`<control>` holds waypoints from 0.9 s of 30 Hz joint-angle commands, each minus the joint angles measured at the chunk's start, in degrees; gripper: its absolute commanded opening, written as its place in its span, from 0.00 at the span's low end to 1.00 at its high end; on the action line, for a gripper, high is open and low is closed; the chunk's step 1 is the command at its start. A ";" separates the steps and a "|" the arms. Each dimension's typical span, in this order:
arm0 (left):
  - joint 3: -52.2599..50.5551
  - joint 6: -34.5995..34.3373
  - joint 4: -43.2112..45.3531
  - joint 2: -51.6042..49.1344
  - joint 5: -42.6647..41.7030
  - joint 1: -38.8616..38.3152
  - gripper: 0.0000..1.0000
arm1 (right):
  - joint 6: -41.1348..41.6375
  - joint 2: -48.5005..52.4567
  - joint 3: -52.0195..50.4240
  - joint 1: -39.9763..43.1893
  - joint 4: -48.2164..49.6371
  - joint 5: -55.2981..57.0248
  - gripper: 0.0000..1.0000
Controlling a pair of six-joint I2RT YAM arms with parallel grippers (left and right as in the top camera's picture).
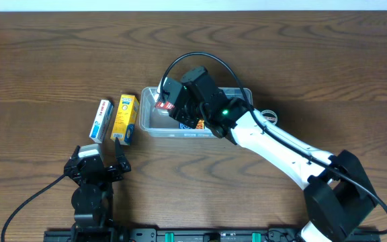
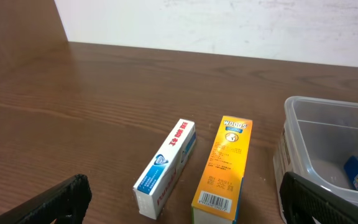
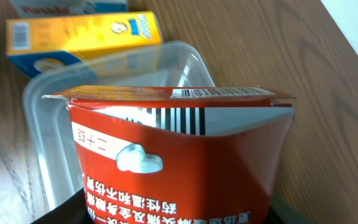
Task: Pack container
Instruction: 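Carry the red box into the container and lower it, then release the red box and grasp the green Zam-Buk box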
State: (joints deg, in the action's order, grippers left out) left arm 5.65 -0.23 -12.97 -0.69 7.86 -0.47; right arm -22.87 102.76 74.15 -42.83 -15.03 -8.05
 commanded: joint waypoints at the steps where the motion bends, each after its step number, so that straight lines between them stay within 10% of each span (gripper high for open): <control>1: -1.46 -0.52 -0.35 -0.02 0.07 0.28 0.98 | -1.92 1.33 0.76 -0.76 1.66 -4.04 0.43; 13: -1.46 -0.52 -0.35 -0.02 0.07 0.31 0.98 | -8.74 2.23 1.95 -2.25 -1.77 -3.93 0.96; 27: -1.46 -0.52 -0.35 -0.02 0.07 0.28 0.98 | 19.23 -11.80 2.10 6.25 -9.60 2.54 0.88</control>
State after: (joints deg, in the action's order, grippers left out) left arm 5.65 -0.23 -12.95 -0.69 7.88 -0.47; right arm -16.34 98.17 74.67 -40.64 -22.76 -7.42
